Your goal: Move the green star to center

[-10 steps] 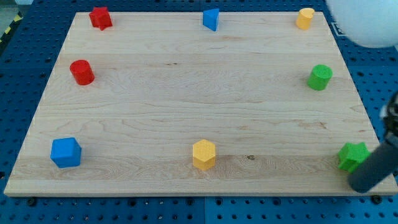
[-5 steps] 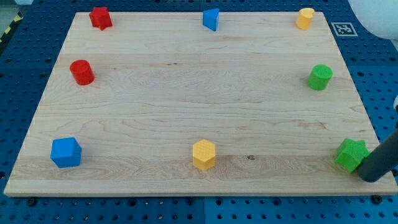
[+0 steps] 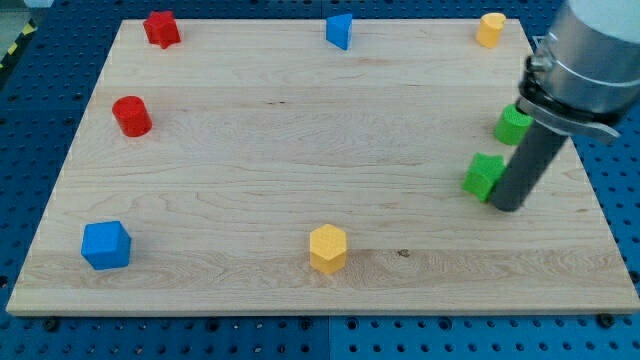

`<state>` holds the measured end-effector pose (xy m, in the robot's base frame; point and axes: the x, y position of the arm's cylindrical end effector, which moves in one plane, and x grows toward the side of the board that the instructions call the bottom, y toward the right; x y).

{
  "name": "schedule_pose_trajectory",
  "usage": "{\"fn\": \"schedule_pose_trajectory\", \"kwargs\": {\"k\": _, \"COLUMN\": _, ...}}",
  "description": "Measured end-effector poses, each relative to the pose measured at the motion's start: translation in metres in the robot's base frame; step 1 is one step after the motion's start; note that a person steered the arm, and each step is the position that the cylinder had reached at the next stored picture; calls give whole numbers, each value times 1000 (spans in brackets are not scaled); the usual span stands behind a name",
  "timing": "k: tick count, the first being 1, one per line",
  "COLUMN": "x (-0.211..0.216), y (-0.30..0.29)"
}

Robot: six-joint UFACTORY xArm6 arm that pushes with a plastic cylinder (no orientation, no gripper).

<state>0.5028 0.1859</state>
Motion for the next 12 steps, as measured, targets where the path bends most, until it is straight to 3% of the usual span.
{"fn": "schedule_pose_trajectory", "kwargs": {"k": 4, "x": -111, "y": -21}}
{"fn": "schedule_pose_trajectory", "kwargs": {"k": 5, "x": -121, "y": -37}}
{"fn": "schedule_pose_trajectory", "kwargs": {"k": 12, "x": -104, "y": -110}}
